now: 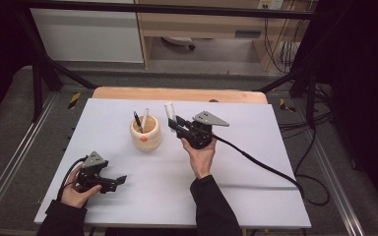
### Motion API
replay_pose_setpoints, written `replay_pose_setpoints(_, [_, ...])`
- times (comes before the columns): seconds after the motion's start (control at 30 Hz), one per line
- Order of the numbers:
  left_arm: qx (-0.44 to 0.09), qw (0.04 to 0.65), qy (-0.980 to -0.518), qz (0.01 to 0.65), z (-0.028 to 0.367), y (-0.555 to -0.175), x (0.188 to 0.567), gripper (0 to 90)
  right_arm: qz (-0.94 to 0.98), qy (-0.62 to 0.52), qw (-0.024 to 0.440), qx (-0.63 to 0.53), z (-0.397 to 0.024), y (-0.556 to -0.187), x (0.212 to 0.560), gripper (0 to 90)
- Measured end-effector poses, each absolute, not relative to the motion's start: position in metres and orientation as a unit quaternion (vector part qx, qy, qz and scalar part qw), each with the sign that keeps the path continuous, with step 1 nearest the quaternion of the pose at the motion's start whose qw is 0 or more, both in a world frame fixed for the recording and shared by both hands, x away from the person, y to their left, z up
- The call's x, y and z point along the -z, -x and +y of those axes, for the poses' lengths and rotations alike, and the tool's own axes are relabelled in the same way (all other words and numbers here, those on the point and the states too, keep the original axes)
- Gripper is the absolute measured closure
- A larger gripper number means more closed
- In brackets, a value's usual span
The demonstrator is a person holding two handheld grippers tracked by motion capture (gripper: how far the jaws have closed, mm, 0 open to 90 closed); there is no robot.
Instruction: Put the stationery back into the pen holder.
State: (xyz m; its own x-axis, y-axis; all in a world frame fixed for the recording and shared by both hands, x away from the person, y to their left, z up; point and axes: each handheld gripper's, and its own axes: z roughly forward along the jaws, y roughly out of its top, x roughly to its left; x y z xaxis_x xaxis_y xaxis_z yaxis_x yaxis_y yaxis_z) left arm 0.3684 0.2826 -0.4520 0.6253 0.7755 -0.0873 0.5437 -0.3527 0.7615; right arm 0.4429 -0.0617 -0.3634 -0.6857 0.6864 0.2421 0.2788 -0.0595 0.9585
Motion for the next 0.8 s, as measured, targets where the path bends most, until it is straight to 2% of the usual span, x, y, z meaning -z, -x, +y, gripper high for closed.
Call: replay_pose_setpoints(0.8, [-0.146, 0.398, -0.809, 0.406, 0.284, -0.369, 0.451, 3.3, 0.658, -0.359, 0.159, -0.643, -0.010, -0.471, 0.370, 71.0])
